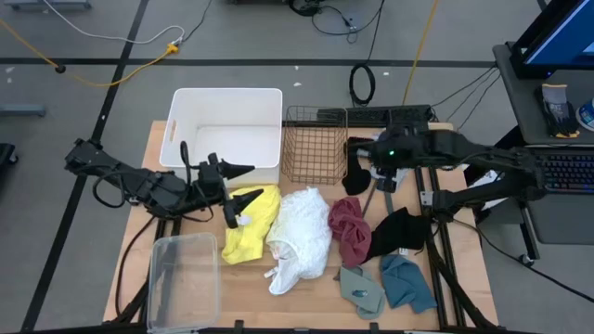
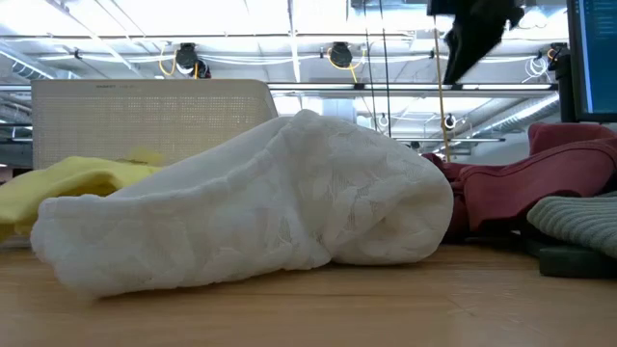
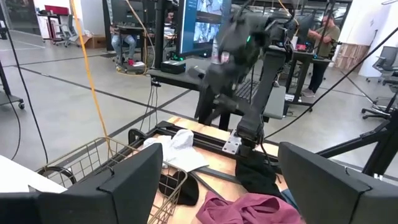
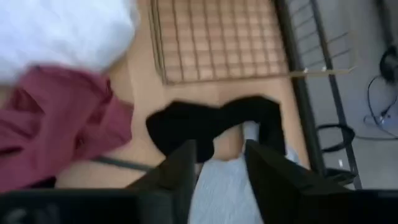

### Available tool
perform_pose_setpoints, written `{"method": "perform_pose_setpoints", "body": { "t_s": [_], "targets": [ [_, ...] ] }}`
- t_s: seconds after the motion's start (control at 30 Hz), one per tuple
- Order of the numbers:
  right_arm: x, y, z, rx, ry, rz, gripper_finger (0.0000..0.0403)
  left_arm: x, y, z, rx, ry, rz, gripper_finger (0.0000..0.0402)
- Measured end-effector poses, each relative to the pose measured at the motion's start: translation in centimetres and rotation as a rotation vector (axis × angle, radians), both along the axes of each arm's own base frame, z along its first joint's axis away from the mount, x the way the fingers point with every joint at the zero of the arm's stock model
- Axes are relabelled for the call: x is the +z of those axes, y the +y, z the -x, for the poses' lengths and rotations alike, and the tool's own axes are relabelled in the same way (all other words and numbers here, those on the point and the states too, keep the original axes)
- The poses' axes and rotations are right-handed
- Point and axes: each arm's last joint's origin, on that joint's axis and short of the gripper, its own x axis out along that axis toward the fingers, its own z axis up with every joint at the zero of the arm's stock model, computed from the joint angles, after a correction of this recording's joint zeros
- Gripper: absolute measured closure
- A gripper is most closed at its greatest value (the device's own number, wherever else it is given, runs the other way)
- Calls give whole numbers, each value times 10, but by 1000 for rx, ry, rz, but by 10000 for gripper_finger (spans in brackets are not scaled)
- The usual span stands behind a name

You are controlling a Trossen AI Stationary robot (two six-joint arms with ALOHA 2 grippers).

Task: Pick & Place Cloths
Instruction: Put the black sock into the transparent bin

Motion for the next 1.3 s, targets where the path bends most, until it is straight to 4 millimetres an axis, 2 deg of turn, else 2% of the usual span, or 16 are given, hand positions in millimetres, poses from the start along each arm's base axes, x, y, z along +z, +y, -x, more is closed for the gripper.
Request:
{"method": "perform_pose_setpoints", "body": {
  "t_s": [0.23,0.33,0.47,0.9,1.3],
  "targets": [
    [-65,-2,-6,67,95,16,144,0,-5,2,-24,0,0,78],
    [-89,-4,-6,86,92,-18,122,0,-6,2,-31,0,0,78],
    [-113,-8,-6,68,30,-69,116,0,-6,2,-31,0,2,78],
    [-145,-46,5,-118,-80,-124,112,0,-6,2,-30,-1,5,78],
    [-175,-69,-8,-200,-61,-158,112,0,-6,2,-29,-3,8,78]
  ]
}}
